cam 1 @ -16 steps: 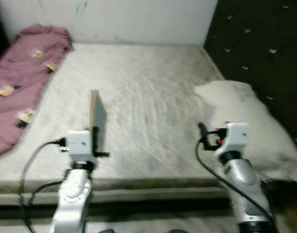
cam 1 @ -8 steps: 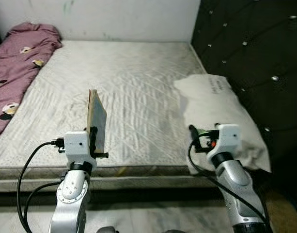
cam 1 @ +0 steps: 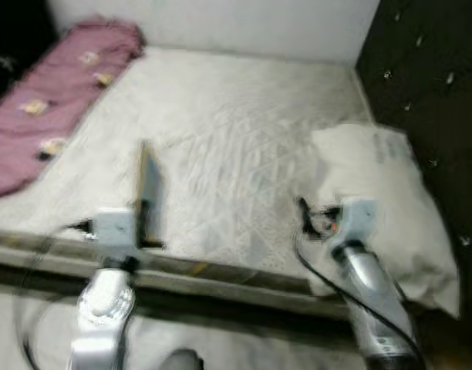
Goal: Clean up the room
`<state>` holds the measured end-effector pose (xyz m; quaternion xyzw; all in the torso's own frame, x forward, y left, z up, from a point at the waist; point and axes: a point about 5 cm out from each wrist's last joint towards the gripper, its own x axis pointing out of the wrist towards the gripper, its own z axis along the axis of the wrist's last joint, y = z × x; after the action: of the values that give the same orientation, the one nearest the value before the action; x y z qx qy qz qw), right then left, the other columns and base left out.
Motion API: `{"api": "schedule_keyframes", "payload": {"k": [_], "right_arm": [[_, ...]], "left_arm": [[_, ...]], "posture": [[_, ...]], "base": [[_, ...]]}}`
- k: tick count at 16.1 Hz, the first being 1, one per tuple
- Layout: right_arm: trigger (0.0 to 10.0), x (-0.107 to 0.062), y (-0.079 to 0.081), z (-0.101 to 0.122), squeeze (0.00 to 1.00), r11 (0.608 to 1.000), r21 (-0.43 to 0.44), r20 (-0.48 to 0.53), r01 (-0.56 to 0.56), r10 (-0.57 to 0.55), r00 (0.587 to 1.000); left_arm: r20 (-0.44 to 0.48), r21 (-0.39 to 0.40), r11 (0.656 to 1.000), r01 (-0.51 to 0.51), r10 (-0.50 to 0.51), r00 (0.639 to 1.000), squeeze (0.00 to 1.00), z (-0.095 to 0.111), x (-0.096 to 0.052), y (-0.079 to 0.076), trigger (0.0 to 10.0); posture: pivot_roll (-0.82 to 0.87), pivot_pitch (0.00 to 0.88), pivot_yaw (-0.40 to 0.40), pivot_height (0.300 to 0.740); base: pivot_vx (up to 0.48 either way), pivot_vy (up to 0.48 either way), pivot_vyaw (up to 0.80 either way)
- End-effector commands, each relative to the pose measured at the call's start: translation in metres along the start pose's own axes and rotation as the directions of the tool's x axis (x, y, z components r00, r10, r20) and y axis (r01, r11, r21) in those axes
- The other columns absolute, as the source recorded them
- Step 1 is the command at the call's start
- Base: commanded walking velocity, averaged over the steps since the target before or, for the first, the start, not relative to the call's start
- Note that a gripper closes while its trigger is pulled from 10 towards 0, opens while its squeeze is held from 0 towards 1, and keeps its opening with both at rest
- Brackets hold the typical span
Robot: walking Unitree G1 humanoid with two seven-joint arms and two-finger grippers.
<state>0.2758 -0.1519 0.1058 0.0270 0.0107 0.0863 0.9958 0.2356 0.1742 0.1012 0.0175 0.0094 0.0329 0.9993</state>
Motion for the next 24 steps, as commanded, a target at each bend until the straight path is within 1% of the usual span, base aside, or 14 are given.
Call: {"api": "schedule_keyframes", "payload": {"k": [1,4,8,12,15,17,18,20,21,22,23,24], "right_arm": [[10.0,-0.009,-0.016,-0.007,0.0,0.999,-0.015,-0.032,0.051,-0.052,0.998],[10.0,-0.009,-0.016,-0.006,0.0,0.999,-0.018,-0.032,0.049,-0.05,0.998],[10.0,-0.009,-0.016,-0.007,0.0,0.999,-0.018,-0.035,0.049,-0.049,0.998],[10.0,-0.009,-0.016,-0.008,0.0,0.999,-0.016,-0.04,0.047,-0.048,0.998],[10.0,-0.007,-0.016,-0.006,0.0,0.999,-0.019,-0.037,0.049,-0.05,0.998],[10.0,-0.006,-0.016,-0.005,0.0,0.999,-0.018,-0.034,0.049,-0.05,0.998],[10.0,-0.003,-0.016,-0.003,0.0,0.999,-0.019,-0.026,0.047,-0.047,0.999],[10.0,-0.002,-0.015,-0.001,0.0,0.999,-0.019,-0.02,0.044,-0.045,0.999],[10.0,0.0,-0.014,0.0,0.0,0.999,-0.021,-0.015,0.043,-0.043,0.999],[10.0,0.0,-0.014,0.001,0.0,0.999,-0.021,-0.012,0.044,-0.044,0.999],[10.0,0.001,-0.014,0.001,0.0,0.999,-0.021,-0.012,0.044,-0.044,0.999],[10.0,-0.001,-0.014,0.0,0.0,0.999,-0.02,-0.013,0.05,-0.05,0.999]], "left_arm": [[0.068,-0.018,0.999,0.047,-0.046,0.997,0.0,0.014,0.004,-0.013,10.0],[0.065,-0.021,0.999,0.046,-0.044,0.997,0.0,0.013,0.004,-0.013,10.0],[0.045,-0.016,1.0,-0.001,0.001,0.999,0.0,0.011,0.006,-0.011,10.0],[0.042,-0.023,1.0,-0.001,0.002,0.999,0.0,0.011,0.007,-0.012,10.0],[0.03,-0.043,0.999,-0.015,0.016,0.999,0.0,0.011,0.01,-0.011,10.0],[0.032,-0.046,0.999,-0.018,0.019,0.999,0.0,0.014,0.012,-0.012,10.0],[0.069,-0.035,0.999,-0.011,0.013,0.998,0.0,0.022,0.015,-0.013,10.0],[0.076,-0.039,0.999,-0.016,0.019,0.997,0.0,0.025,0.016,-0.012,10.0],[0.091,-0.027,0.999,-0.021,0.024,0.996,0.0,0.027,0.017,-0.012,10.0],[0.085,-0.044,0.999,-0.018,0.022,0.996,0.0,0.026,0.015,-0.013,10.0],[0.079,-0.045,0.999,-0.015,0.019,0.997,0.0,0.025,0.015,-0.013,10.0],[0.058,-0.027,1.0,-0.009,0.01,0.998,0.0,0.021,0.011,-0.014,10.0]], "posture": [[-0.04,0.0,-0.017,0.74],[-0.04,0.0,-0.018,0.74],[-0.04,0.0,-0.019,0.74],[-0.03,0.0,-0.019,0.74],[-0.03,0.0,-0.02,0.74],[-0.03,0.0,-0.017,0.74],[-0.03,0.014,-0.018,0.74],[-0.03,0.016,-0.015,0.74],[-0.03,0.021,-0.013,0.74],[-0.03,0.022,-0.017,0.74],[-0.03,0.021,-0.016,0.74],[-0.03,0.019,-0.013,0.74]], "base": [[0.401,0.0,0.0],[0.394,0.0,0.0],[0.0,0.0,0.0],[0.0,0.0,0.0],[0.0,0.0,0.0],[0.0,0.48,0.0],[0.0,0.476,0.0],[0.0,0.454,0.0],[0.0,0.0,0.0],[0.0,0.0,0.0],[0.0,0.0,0.0],[0.0,0.0,0.0]]}}
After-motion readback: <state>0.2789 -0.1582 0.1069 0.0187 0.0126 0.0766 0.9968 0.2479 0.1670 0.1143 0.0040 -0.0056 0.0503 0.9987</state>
